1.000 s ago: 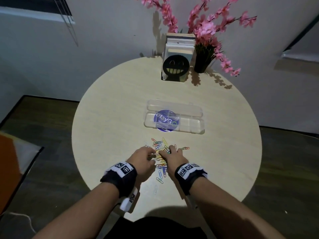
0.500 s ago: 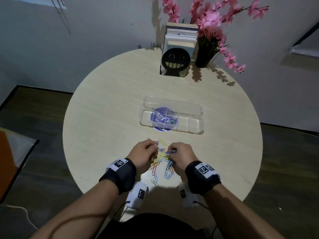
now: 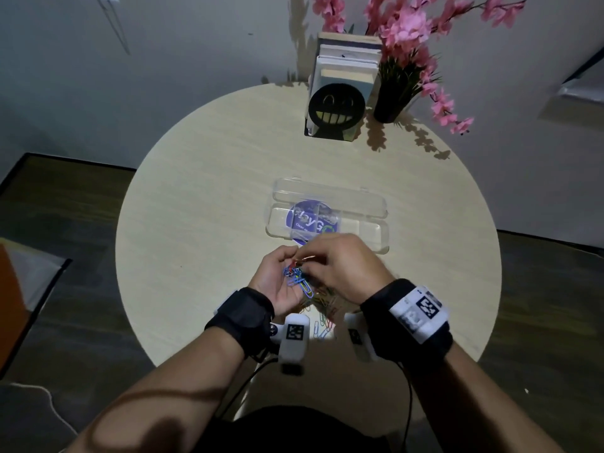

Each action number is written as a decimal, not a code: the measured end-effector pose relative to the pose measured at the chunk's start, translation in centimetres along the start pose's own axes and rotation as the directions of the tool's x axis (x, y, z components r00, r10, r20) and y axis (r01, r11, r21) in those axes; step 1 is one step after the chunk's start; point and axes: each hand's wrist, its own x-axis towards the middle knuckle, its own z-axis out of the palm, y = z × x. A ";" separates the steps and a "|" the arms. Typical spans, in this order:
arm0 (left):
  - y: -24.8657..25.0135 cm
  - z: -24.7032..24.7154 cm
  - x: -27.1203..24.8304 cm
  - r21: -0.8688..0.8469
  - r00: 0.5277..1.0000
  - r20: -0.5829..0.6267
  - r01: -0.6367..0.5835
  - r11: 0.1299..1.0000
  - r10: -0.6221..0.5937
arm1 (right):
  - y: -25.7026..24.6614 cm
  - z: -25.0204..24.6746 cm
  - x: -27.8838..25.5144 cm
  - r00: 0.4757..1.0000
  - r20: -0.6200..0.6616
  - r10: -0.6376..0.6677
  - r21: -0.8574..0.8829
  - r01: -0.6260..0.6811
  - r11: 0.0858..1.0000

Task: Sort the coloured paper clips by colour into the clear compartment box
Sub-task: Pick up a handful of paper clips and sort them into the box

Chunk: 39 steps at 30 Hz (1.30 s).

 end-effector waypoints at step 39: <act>1.1 2.5 -0.9 -0.231 0.976 -0.031 -0.217 0.948 0.216 | -1.2 1.1 -1.9 0.964 -0.195 0.181 0.124 -0.158 0.980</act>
